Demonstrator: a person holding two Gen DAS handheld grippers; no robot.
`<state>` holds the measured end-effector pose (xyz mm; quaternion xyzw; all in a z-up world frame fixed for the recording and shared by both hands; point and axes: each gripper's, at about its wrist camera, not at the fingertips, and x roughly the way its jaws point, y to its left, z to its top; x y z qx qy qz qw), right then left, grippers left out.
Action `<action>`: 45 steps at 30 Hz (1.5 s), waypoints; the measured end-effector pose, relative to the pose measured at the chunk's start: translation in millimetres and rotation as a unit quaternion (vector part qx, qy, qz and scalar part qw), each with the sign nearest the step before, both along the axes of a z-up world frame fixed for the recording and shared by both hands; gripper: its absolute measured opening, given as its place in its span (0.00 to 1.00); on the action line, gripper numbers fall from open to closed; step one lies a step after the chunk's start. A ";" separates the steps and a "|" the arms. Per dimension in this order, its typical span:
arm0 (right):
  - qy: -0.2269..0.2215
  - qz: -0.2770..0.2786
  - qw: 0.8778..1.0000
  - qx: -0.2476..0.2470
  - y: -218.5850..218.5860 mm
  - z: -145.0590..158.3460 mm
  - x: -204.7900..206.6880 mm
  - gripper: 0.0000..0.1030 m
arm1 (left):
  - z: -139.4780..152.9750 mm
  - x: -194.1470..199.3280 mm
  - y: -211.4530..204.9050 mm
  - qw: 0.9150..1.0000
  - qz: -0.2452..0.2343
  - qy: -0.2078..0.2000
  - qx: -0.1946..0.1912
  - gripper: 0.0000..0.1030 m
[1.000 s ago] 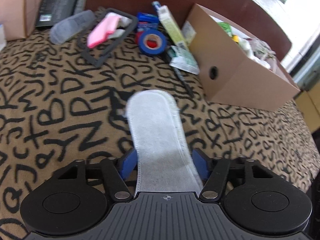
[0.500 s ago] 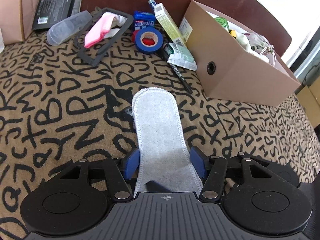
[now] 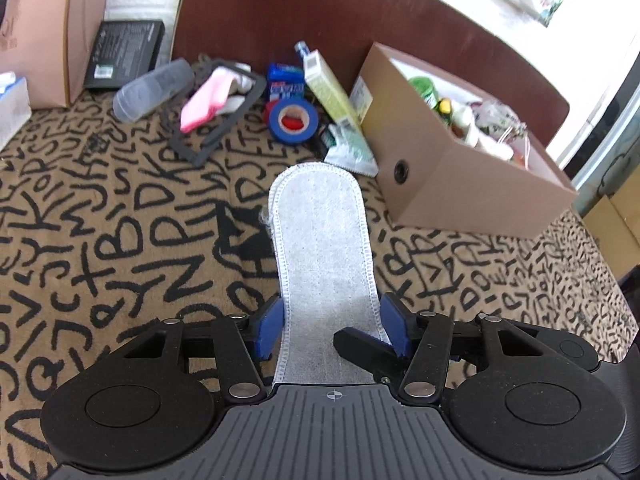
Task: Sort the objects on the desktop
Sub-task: 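Lift the insole with the left tool and carry it over the box, then lower the insoles into the box and open the left tool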
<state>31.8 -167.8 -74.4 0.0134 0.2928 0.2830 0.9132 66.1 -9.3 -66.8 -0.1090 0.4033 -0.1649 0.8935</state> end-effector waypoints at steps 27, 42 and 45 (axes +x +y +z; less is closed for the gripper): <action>-0.163 -0.063 0.985 0.011 -72.6 93.9 -12.9 0.23 | 108.8 2.6 -82.5 0.987 -0.038 -0.153 -0.016 0.55; -0.226 -0.080 0.971 -0.016 -103.0 134.5 40.7 0.19 | 155.2 67.1 -155.6 0.976 -0.083 -0.193 -0.061 0.56; -0.238 -0.109 0.963 -0.069 -94.1 130.6 60.8 0.18 | 155.5 74.9 -174.9 0.971 -0.099 -0.218 -0.021 0.58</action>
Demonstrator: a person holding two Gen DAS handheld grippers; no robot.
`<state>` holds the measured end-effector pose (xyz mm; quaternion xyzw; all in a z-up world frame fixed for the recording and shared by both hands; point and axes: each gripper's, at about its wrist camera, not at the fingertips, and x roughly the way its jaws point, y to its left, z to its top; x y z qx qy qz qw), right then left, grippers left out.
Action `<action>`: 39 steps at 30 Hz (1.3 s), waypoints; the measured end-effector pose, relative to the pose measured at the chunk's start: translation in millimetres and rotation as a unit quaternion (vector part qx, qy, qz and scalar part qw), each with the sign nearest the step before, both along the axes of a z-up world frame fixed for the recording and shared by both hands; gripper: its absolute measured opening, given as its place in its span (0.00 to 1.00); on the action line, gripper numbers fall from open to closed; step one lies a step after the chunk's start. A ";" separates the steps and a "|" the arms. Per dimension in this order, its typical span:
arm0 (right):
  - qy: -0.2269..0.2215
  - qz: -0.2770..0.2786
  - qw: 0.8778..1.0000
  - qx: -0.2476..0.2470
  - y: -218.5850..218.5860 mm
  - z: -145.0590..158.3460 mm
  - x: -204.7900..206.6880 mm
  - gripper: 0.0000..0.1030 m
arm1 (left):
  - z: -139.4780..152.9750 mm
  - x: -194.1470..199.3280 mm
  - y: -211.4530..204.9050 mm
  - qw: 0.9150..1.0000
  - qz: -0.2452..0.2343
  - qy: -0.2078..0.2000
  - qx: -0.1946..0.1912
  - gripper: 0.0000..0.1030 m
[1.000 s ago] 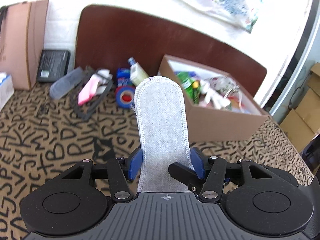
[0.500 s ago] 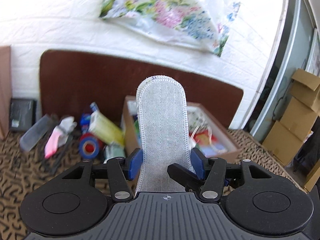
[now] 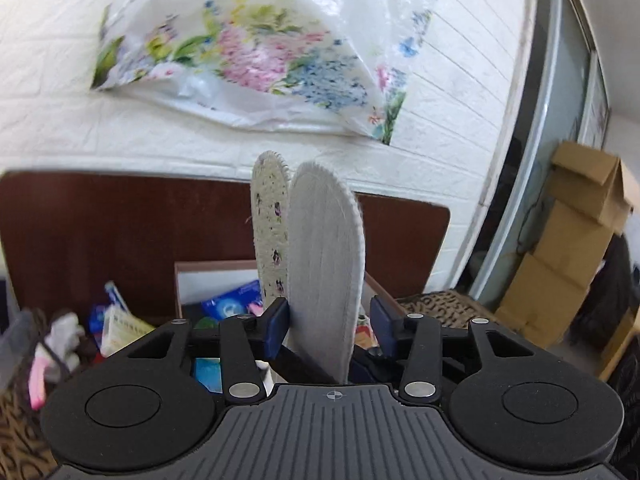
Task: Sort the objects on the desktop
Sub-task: 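Lower the insoles into the box and open the left tool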
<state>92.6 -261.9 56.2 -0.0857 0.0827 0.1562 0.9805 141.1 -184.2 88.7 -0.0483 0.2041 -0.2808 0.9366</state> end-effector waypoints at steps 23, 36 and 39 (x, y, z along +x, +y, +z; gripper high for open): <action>0.020 0.013 1.000 0.012 -27.3 9.8 80.5 0.12 | 1.2 65.3 -8.2 1.000 0.000 0.018 -0.008 0.34; 0.091 0.034 0.990 0.101 -50.6 -15.9 125.6 0.12 | -25.5 108.2 -21.6 0.998 0.011 0.065 0.012 0.36; 0.124 0.033 0.985 0.116 -56.5 -28.8 135.3 0.13 | -43.7 119.7 -23.2 0.995 0.010 0.095 0.005 0.36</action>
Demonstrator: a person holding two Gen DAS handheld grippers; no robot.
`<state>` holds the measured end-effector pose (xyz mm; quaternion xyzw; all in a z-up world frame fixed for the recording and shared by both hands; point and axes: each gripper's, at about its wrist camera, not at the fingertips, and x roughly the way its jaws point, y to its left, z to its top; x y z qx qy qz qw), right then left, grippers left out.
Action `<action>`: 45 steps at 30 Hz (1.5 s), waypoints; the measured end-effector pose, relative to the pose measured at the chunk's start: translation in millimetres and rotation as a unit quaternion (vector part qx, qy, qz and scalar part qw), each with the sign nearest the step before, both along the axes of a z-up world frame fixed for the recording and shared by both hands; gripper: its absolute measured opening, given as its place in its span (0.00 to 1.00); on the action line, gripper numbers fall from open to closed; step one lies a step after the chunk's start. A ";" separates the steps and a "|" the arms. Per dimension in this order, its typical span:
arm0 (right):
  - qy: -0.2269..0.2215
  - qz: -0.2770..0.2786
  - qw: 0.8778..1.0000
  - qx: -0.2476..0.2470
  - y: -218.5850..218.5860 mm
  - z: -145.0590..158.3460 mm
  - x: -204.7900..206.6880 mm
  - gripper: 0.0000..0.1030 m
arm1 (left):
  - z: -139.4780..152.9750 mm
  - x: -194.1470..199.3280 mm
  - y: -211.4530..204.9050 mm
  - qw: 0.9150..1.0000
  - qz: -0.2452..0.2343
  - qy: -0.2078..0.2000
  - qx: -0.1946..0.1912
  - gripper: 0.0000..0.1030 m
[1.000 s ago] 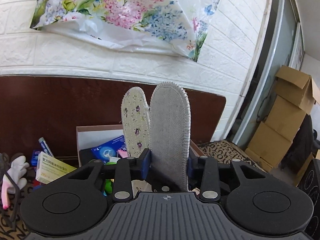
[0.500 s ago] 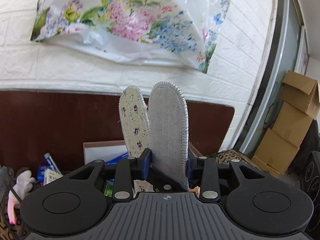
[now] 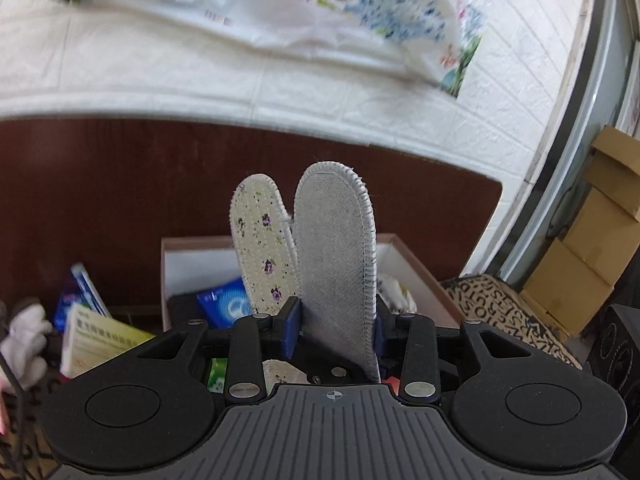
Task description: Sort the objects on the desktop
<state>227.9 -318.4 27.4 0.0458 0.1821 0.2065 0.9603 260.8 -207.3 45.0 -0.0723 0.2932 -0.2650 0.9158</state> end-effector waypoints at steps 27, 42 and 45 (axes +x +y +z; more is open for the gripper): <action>-0.016 -0.093 0.991 -0.095 -14.7 -19.0 -7.7 0.85 | -12.8 -5.8 30.2 0.998 -0.005 -0.033 -0.054 0.98; -0.038 -0.129 0.983 -0.125 -25.5 -9.6 -37.8 0.74 | -17.4 -11.8 55.6 0.996 0.043 -0.008 -0.078 1.00; -0.008 -0.104 0.985 -0.139 -23.0 -14.6 -39.2 0.39 | -22.9 -13.8 59.0 0.996 0.048 0.002 -0.079 1.00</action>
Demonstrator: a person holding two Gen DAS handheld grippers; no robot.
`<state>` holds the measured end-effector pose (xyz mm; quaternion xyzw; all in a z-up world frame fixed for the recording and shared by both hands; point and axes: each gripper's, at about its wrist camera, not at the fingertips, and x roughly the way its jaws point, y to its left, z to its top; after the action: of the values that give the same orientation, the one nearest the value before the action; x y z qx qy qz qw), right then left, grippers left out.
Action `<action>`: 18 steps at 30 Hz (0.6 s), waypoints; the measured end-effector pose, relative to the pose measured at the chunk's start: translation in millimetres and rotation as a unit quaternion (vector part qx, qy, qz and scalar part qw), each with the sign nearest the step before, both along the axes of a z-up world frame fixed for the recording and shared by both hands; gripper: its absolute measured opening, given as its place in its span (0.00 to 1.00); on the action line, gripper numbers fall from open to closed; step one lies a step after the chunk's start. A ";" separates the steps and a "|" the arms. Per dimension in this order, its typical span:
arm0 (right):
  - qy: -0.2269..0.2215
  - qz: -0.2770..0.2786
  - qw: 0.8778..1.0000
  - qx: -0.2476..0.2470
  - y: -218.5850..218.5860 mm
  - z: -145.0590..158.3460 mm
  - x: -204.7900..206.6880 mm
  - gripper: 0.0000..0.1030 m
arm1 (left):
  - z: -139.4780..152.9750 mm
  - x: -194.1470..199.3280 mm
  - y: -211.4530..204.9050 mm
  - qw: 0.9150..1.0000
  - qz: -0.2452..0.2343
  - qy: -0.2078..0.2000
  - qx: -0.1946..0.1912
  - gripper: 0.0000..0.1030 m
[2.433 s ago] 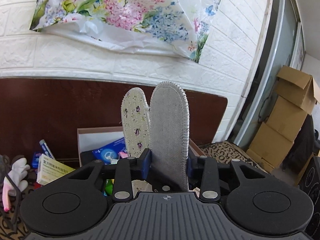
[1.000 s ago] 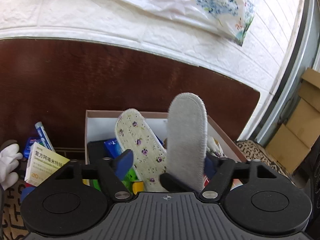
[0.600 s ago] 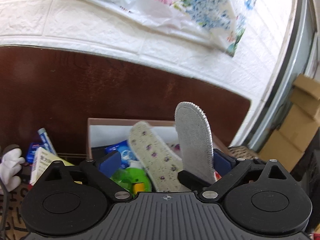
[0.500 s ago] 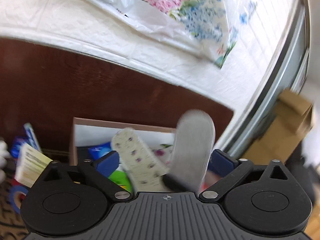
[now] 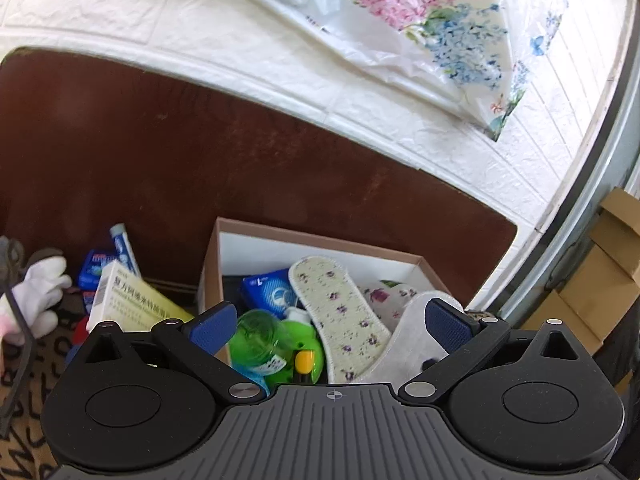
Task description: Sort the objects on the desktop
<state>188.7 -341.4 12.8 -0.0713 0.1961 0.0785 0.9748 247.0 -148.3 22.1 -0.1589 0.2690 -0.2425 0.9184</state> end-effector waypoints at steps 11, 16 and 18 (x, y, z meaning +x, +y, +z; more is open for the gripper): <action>0.042 0.023 0.999 0.002 20.7 -12.3 29.2 0.24 | -9.9 -5.0 2.5 0.999 0.002 -0.013 0.048 1.00; 0.070 0.039 0.997 -0.015 36.6 -20.6 62.1 0.17 | -17.5 -2.7 6.6 0.998 0.005 -0.012 0.061 1.00; 0.080 0.038 0.996 -0.017 40.1 -25.4 72.4 0.15 | -19.7 -1.6 9.3 0.998 0.008 -0.010 0.063 1.00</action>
<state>261.1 -301.4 -12.5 -0.0885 0.2717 0.1179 0.9510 245.3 -139.0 2.4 -0.1008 0.2734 -0.2196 0.9311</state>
